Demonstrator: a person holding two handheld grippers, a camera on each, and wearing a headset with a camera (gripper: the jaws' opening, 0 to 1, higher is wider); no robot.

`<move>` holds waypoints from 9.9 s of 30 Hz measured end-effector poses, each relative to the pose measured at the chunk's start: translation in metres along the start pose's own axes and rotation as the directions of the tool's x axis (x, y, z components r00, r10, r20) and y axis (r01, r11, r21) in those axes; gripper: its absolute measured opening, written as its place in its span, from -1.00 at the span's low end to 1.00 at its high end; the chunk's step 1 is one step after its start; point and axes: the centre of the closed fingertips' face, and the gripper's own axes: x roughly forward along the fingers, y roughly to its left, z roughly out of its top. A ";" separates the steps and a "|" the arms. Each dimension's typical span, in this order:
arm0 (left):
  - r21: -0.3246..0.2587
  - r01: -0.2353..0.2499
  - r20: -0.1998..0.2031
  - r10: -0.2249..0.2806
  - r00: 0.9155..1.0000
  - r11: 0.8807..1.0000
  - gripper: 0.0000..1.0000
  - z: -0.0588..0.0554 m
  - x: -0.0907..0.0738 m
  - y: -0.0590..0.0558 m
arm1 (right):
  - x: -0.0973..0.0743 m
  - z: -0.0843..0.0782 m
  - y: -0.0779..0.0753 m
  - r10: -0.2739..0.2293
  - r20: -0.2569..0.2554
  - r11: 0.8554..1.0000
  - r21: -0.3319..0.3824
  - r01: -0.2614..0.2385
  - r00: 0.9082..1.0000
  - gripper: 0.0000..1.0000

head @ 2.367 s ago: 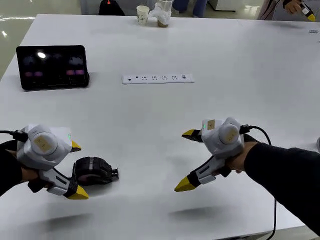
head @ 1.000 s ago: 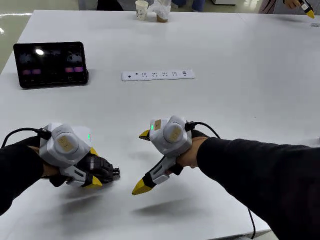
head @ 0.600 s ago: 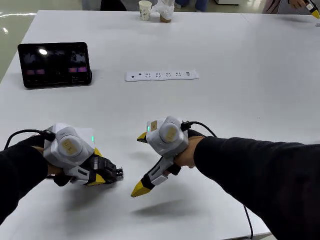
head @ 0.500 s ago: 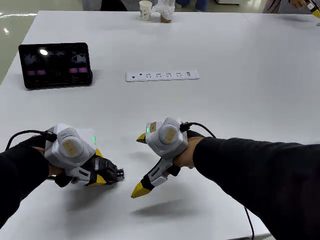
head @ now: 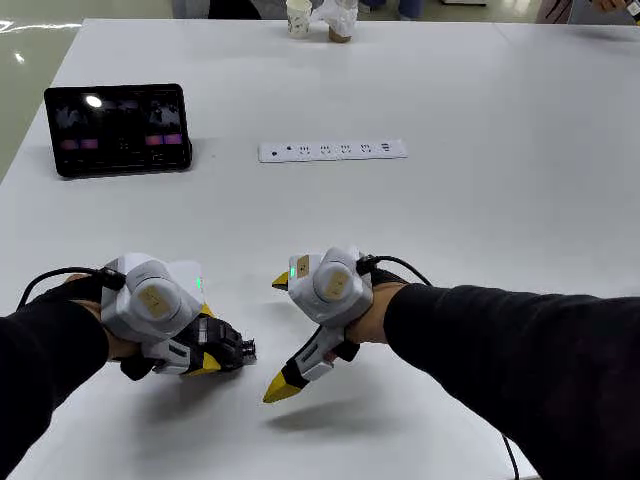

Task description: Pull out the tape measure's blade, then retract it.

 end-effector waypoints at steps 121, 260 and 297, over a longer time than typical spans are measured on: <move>-0.011 -0.021 0.060 0.022 0.998 1.000 -0.38 -0.001 0.001 0.001 | 0.013 -0.020 0.005 0.054 -0.116 0.997 -0.048 -0.059 0.992 -0.78; -0.013 -0.036 0.073 0.037 0.997 0.999 -0.37 0.000 0.001 0.001 | -0.040 -0.075 -0.001 0.037 -0.164 0.999 -0.017 -0.040 0.986 -0.78; -0.016 -0.037 0.074 0.038 0.997 0.999 -0.37 0.001 0.001 0.001 | -0.053 -0.089 -0.002 0.029 -0.170 0.999 -0.010 -0.031 0.985 -0.78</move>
